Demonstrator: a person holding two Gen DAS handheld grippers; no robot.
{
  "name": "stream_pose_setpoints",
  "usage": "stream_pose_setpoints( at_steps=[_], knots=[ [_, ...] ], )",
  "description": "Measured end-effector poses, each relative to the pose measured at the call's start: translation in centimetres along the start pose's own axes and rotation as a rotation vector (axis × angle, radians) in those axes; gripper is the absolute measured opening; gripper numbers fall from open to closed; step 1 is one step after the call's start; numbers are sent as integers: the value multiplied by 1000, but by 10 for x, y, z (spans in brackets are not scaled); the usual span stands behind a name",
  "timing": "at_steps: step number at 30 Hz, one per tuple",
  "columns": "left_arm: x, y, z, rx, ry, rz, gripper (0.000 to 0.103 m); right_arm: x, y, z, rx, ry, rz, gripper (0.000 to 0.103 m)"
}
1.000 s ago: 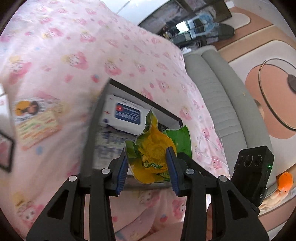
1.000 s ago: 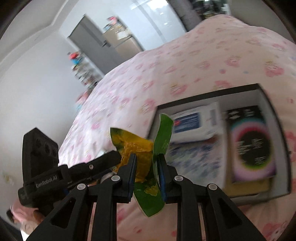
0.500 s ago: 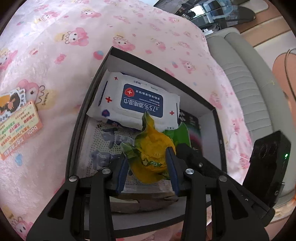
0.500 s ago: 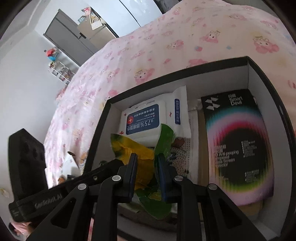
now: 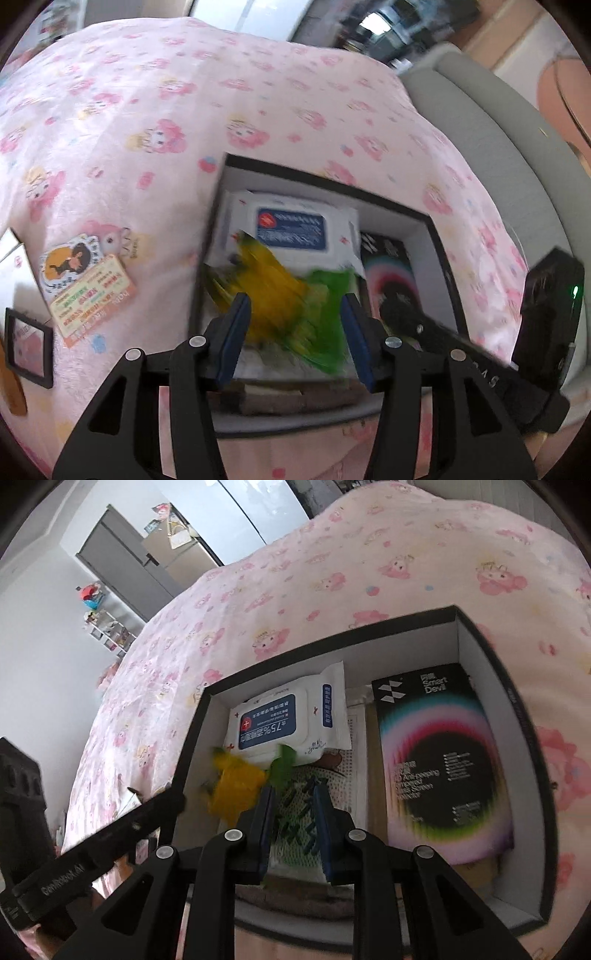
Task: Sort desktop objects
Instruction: 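Lower the snack bag into the box and open the left gripper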
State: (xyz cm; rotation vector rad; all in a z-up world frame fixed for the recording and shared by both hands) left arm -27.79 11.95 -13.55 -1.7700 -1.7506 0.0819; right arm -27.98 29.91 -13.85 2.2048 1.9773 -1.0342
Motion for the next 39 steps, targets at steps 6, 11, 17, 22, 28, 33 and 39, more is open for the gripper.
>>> stream_pose_setpoints(
  at_steps=[6,11,17,22,28,33,39],
  knots=[
    [0,7,21,-80,15,-4,39,0,6,14,-77,-33,16,19],
    [-6,1,28,-71,22,-30,41,0,6,28,-113,-57,39,19],
    [-16,-12,34,-45,65,-76,42,-13,10,35,-118,-57,-5,19],
    [-11,-4,12,-2,114,-36,38,-20,15,30,-106,-48,-32,19],
    [-3,7,-23,37,124,15,38,-39,25,9,-61,-41,-93,19],
    [0,19,-58,82,114,44,39,-60,37,-16,16,-4,-172,19],
    [3,44,-91,128,25,124,45,-75,65,-30,63,69,-235,28]
  ],
)
Point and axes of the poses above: each gripper's, at about its wrist camera, not at the fingertips, and z roughly the way its jaws point, x to its right, y to its underside, the point moved 1 cm from there along z, roughly the way its jaws point, and after that the axes turned 5 degrees about z, right-handed, at the moved point
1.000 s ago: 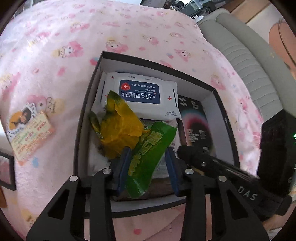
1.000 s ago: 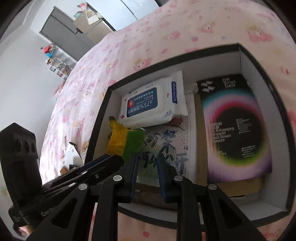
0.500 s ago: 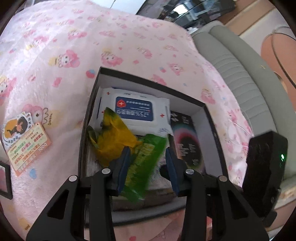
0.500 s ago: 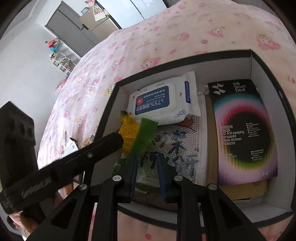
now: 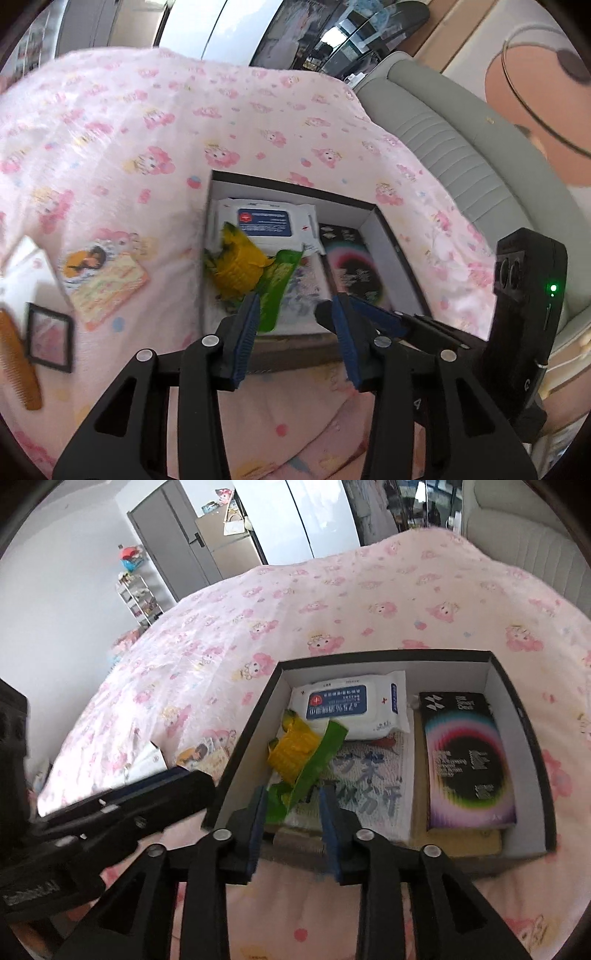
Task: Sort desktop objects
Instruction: 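Lower the snack bag into the box and open the left gripper, then move the left tool toward the wooden comb and grasp it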
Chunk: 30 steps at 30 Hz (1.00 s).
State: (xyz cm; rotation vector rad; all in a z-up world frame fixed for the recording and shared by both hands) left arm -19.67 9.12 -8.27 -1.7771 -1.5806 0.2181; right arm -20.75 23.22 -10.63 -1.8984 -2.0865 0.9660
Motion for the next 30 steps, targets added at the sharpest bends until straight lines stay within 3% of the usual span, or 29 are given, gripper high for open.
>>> stream_pose_setpoints(
  at_steps=[9,12,18,30],
  knots=[
    [4,61,-45,12,-68,78,47,-16,63,-26,41,96,15,30],
    [0,75,-63,21,-58,55,46,-25,73,-38,53,65,55,36],
    [-14,90,-97,61,-60,19,47,-60,80,-52,90,43,1,37],
    [-73,126,-148,100,-104,-74,47,-134,104,-39,35,-47,-120,37]
  ],
)
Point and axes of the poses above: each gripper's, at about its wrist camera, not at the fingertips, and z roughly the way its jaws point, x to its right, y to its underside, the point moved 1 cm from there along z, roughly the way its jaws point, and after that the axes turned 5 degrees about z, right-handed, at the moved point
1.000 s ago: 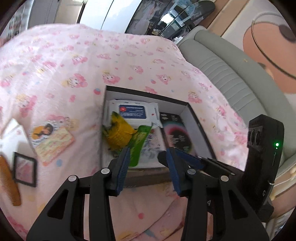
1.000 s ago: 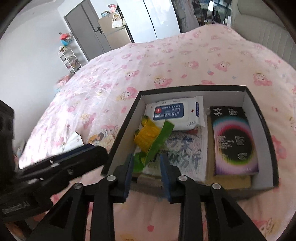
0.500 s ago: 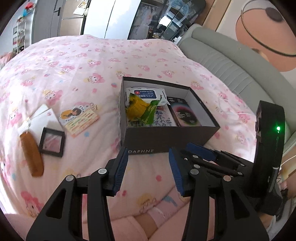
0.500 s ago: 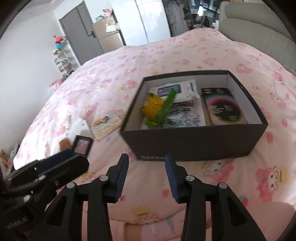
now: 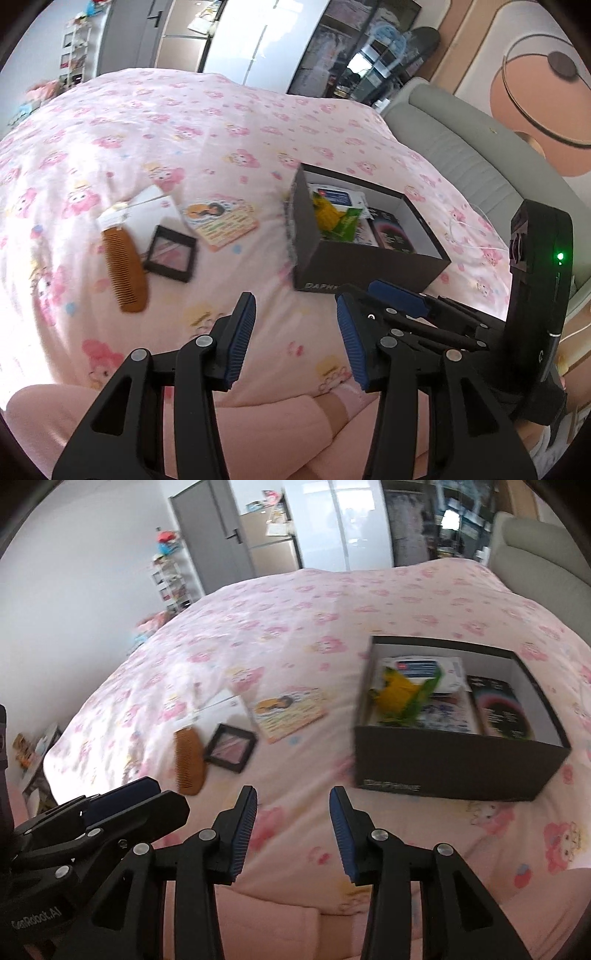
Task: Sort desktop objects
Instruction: 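Move the left tool toward the wooden comb and grasp it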
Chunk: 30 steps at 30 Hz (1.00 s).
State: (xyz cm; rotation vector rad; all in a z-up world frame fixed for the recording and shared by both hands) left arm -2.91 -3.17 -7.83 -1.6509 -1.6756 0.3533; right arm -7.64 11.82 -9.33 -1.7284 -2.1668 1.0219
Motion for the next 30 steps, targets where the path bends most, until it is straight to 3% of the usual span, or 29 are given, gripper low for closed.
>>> stream_pose_setpoints(
  at_steps=[9,15,18,23,30],
  knots=[
    [-68,1,-3,17,-56,-183,47,-52,-17,37,-49,-80,-131,37],
    [-138,-22,32,-29,-146,-378,46,-73,-34,89,-147,-108,-136,37],
    [-159,-24,47,-60,-192,-415,46,-86,-28,115,-199,-116,-165,37],
    [-198,-14,81,-127,-200,-507,45,-98,-19,153,-287,-137,-179,37],
    [-232,9,113,-203,-132,-645,45,-109,-11,197,-377,-183,-175,37]
  ],
)
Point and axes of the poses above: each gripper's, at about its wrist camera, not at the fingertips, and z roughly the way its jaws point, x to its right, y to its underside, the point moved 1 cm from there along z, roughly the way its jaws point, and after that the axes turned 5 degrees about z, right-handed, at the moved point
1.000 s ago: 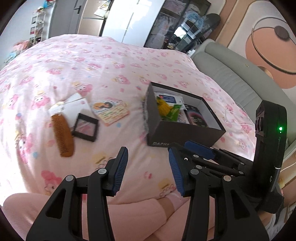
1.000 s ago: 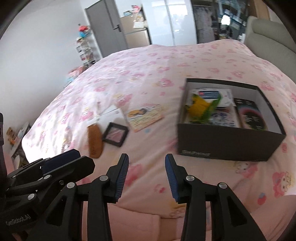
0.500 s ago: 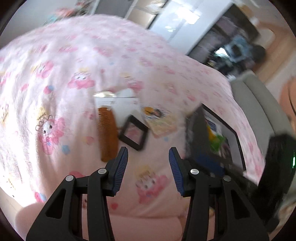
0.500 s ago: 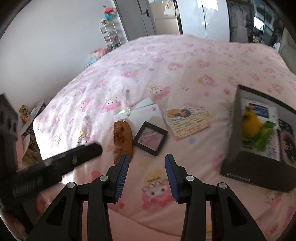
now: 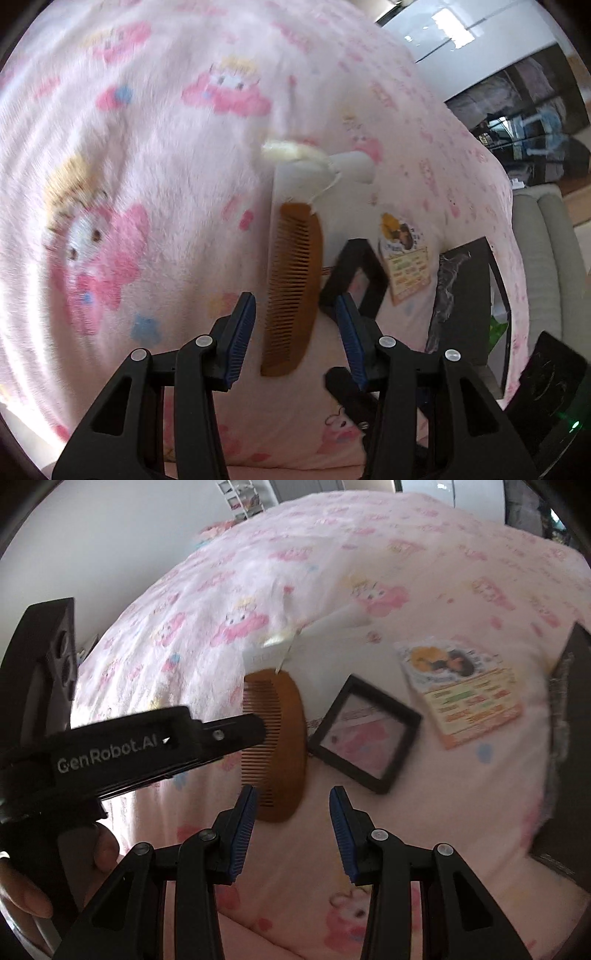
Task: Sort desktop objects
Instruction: 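Move the left tool toward the wooden comb and grasp it, then drag the wooden comb with the left gripper beside the black frame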
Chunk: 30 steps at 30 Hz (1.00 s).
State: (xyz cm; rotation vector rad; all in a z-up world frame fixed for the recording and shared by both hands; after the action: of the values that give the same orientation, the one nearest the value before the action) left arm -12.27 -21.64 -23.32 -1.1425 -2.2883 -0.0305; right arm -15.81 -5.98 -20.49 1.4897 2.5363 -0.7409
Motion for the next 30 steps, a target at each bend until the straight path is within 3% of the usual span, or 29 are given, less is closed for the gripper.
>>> stream_pose_setpoints(
  at_steps=[5,7,8,9,10,13,20,25,30],
  knots=[
    [-2,2,21,-77,-4,-20,42,2,3,24,-67,-49,35,37],
    [4,4,23,-90,-3,7,28,2,6,31,-92,-67,43,37],
    [7,5,24,-99,7,20,25,3,8,30,-89,-74,46,37],
    [9,8,24,-114,35,23,10,4,9,28,-83,-80,49,37],
    [11,11,25,-130,65,23,6,5,11,24,-78,-67,48,37],
    [27,26,17,-141,93,73,6,11,18,7,-77,-20,26,37],
    [77,69,21,-214,243,205,9,49,54,-47,-81,84,-28,37],
    [85,72,13,-177,220,230,33,86,65,-63,-39,110,46,37],
    [65,63,12,-153,174,119,35,107,71,-62,-20,56,151,37]
  ],
)
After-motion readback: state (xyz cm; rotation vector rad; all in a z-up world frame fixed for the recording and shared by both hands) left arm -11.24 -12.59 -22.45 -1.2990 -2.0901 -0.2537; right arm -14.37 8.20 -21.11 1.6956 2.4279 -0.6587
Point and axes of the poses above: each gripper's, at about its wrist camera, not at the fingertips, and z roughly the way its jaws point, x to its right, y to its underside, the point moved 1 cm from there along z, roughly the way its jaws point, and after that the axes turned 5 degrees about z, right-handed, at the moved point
